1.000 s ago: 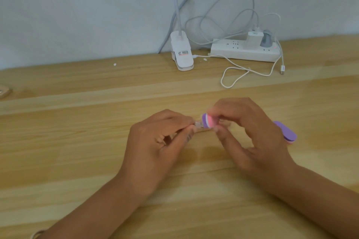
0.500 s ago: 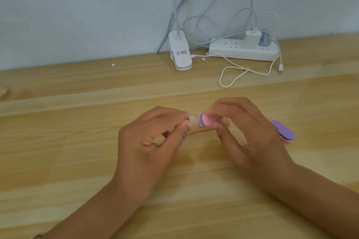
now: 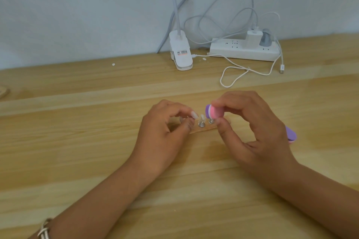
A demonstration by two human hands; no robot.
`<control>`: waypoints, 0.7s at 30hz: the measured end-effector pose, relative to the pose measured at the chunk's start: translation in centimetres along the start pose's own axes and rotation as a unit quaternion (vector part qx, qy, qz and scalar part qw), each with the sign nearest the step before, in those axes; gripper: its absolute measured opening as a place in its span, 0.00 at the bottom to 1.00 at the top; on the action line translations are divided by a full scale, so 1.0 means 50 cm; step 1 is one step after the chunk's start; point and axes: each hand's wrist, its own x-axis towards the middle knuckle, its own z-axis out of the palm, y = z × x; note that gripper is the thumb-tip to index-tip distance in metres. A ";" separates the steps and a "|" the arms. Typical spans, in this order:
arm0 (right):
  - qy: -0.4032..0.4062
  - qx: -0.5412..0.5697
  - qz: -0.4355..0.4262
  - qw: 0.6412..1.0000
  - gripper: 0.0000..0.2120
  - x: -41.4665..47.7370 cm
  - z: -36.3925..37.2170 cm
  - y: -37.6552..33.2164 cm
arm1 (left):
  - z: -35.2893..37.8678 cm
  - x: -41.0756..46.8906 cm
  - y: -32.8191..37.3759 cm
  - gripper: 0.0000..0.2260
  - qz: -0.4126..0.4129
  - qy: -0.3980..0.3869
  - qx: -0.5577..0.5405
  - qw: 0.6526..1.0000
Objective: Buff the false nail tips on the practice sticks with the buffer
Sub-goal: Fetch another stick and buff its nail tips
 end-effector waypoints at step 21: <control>-0.015 0.006 0.001 1.000 0.11 -0.002 -0.003 -0.002 | -0.003 -0.010 -0.005 0.11 -0.034 0.007 0.134 0.990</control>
